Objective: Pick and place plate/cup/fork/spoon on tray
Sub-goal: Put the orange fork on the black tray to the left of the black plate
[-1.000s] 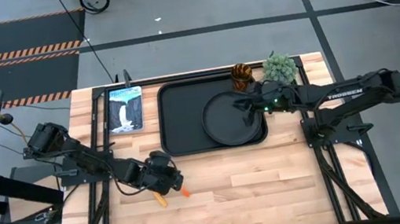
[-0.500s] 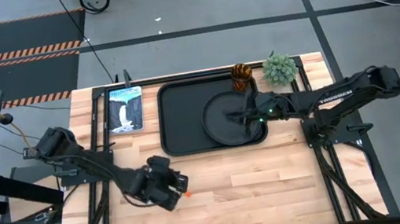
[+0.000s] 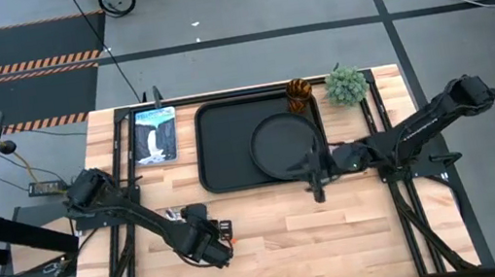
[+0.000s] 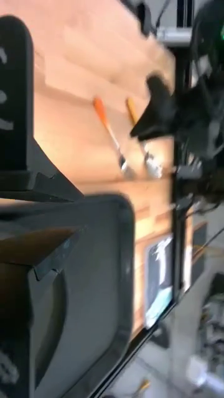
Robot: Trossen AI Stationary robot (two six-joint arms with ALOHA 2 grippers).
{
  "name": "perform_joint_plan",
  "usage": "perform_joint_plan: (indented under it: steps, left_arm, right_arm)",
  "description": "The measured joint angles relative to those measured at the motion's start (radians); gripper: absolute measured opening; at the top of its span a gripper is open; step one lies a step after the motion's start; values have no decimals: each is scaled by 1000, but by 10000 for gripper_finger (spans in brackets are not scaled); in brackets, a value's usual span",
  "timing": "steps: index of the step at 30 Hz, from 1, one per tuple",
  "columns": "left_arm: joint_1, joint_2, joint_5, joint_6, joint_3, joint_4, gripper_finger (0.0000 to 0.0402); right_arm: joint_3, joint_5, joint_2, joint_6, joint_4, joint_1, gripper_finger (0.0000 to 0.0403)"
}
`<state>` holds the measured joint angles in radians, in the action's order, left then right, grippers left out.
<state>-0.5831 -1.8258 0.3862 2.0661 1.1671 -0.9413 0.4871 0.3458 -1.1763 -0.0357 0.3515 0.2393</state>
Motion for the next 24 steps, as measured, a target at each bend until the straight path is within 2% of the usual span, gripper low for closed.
perform_joint_plan:
  steps: [5,14,20,24]
  left_arm:
    - [0,-33,-50,45,31,-18,141]
    - [5,-41,-44,160,87,-190,141]
    - [49,-43,35,215,87,-184,142]
    - [101,-70,32,188,86,-149,142]
  right_arm:
    - [-70,1,0,39,132,73,80]
    - [-117,0,0,1,150,113,80]
    - [-117,-2,0,5,175,122,80]
    - [-117,-7,0,6,211,122,80]
